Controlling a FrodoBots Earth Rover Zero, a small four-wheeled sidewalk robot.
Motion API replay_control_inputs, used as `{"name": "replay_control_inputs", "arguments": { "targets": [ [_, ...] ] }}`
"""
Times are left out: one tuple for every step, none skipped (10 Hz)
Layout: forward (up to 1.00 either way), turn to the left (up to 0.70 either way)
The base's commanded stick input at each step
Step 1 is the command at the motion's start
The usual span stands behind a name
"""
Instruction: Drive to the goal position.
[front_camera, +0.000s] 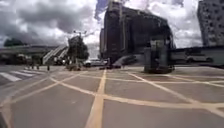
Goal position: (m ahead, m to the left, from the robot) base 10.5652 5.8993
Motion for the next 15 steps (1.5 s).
{"name": "replay_control_inputs", "arguments": {
  "targets": [
    [0.00,0.00],
    [0.00,0.00],
    [0.00,0.00],
    [0.00,0.00],
    [0.00,0.00],
    [0.00,0.00],
    [0.00,0.00],
    [0.23,0.00],
    [0.45,0.02],
    [0.45,0.07],
    [0.45,0.01],
    [0.45,0.00],
    [0.45,0.00],
    [0.45,0.00],
    [0.45,0.00]
  ]
}}
